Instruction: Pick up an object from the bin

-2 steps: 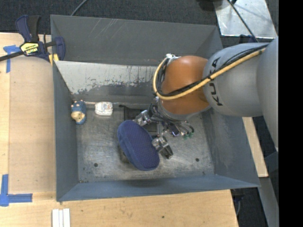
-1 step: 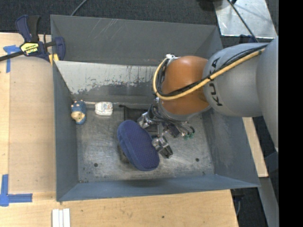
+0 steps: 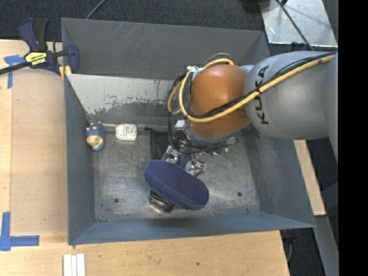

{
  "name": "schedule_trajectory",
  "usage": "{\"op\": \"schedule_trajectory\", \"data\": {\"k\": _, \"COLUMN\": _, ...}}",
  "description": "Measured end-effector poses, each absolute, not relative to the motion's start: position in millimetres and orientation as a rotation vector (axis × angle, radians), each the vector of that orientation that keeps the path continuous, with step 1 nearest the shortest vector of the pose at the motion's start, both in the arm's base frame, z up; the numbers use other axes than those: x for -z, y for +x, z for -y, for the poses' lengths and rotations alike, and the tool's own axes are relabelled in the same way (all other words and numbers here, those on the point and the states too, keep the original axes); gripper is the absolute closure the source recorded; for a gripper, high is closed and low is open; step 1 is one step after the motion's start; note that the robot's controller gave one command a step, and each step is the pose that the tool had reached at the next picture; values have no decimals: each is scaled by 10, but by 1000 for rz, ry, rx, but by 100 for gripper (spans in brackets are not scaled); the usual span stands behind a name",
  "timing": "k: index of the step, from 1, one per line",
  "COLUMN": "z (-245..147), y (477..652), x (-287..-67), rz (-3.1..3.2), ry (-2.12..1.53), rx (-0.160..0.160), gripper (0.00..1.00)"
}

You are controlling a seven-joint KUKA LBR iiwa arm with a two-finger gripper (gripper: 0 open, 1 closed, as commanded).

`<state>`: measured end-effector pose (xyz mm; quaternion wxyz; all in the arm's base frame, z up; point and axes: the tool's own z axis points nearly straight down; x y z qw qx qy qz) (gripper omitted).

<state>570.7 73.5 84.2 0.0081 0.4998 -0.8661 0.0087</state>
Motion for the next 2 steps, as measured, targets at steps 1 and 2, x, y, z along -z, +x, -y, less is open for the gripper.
{"op": "schedule_trajectory", "data": {"k": 1, "z": -833, "y": 5683, "x": -1329, "rz": 2734, "ry": 1557, "rx": -2, "gripper": 100}}
{"op": "schedule_trajectory", "data": {"k": 2, "z": -858, "y": 5584, "x": -2209, "rz": 2755, "ry": 1523, "rx": -3, "gripper": 100}}
